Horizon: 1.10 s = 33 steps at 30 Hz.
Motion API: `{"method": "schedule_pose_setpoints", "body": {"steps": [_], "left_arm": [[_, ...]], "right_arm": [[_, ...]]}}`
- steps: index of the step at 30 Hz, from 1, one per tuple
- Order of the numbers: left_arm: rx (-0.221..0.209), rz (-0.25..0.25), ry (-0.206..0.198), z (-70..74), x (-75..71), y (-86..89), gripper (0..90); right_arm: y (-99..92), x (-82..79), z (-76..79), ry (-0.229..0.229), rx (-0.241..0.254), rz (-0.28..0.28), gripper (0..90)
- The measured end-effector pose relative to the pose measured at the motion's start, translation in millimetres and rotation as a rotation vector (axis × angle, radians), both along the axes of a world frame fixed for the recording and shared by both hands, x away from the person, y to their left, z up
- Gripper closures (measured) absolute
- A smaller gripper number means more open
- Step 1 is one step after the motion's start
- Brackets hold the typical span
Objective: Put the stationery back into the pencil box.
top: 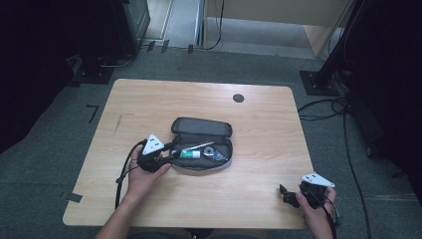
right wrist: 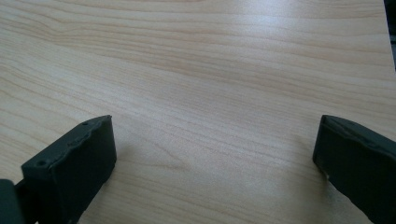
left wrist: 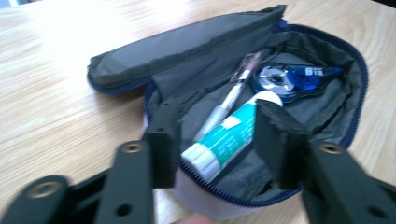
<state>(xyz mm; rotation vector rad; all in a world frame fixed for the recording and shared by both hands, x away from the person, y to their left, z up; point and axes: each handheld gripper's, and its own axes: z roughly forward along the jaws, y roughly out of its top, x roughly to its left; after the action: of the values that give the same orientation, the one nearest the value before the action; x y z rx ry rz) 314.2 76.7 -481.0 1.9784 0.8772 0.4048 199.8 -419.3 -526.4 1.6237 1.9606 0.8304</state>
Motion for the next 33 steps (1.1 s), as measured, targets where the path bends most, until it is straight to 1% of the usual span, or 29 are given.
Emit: {"method": "schedule_pose_setpoints", "body": {"steps": [2, 4, 7, 8, 11, 12, 14, 15, 17, 20, 21, 23, 24, 28, 33], "left_arm": [[-0.007, 0.019, -0.004, 0.4, -0.7, 3.5, 43.8], [-0.027, 0.043, 0.001, 1.7, -1.5, 8.7, 37.4], [-0.056, 0.048, 0.001, 4.2, -3.4, 15.6, 33.2], [-0.059, 0.052, 0.002, 4.9, -4.3, 17.1, 31.3], [-0.054, 0.073, -0.006, 7.7, -7.2, 23.1, 25.0], [-0.054, 0.084, -0.003, 8.3, -8.0, 25.2, 21.3], [-0.037, 0.093, 0.005, 8.9, -8.7, 28.9, 13.9], [-0.032, 0.094, 0.008, 9.1, -9.5, 31.2, 12.9], [-0.040, 0.097, 0.010, 9.5, -11.3, 36.4, 11.3], [-0.041, 0.104, 0.007, 10.1, -13.3, 43.0, 9.7], [-0.041, 0.119, 0.006, 10.4, -14.6, 45.9, 7.5], [-0.047, 0.120, 0.009, 10.5, -15.8, 50.9, 1.6], [-0.052, 0.130, 0.004, 10.9, -16.9, 54.7, 0.6], [-0.057, 0.151, -0.006, 12.7, -20.4, 64.9, 0.6], [-0.044, 0.188, -0.018, 14.3, -26.5, 77.2, 0.6]], "right_arm": [[0.0, 0.0, 0.0, 0.000, 0.000, 0.000, 0.0], [-0.1, 0.0, 0.0, 0.000, -0.001, 0.000, 0.0], [0.0, 0.0, 0.0, 0.000, 0.000, 0.000, 0.0], [0.0, 0.0, 0.0, 0.000, 0.000, 0.000, 0.0], [0.0, 0.0, 0.0, 0.000, -0.001, 0.000, 0.0], [0.0, 0.0, 0.0, 0.000, 0.000, 0.000, 0.0], [0.0, 0.0, 0.0, 0.000, 0.000, 0.000, 0.0], [0.0, 0.0, 0.0, 0.000, -0.001, 0.000, 0.0], [0.0, 0.0, 0.0, 0.000, 0.000, 0.000, 0.0], [0.0, 0.0, 0.0, 0.000, -0.001, 0.000, 0.0], [0.0, 0.0, 0.0, 0.000, 0.000, 0.000, 0.0], [0.0, 0.0, 0.0, 0.000, 0.000, 0.000, 0.0], [0.0, 0.0, 0.0, 0.000, -0.001, 0.000, 0.0], [0.0, 0.0, 0.0, 0.000, -0.001, 0.000, 0.0], [0.0, 0.0, 0.0, 0.000, 0.000, 0.000, 0.0]]}}
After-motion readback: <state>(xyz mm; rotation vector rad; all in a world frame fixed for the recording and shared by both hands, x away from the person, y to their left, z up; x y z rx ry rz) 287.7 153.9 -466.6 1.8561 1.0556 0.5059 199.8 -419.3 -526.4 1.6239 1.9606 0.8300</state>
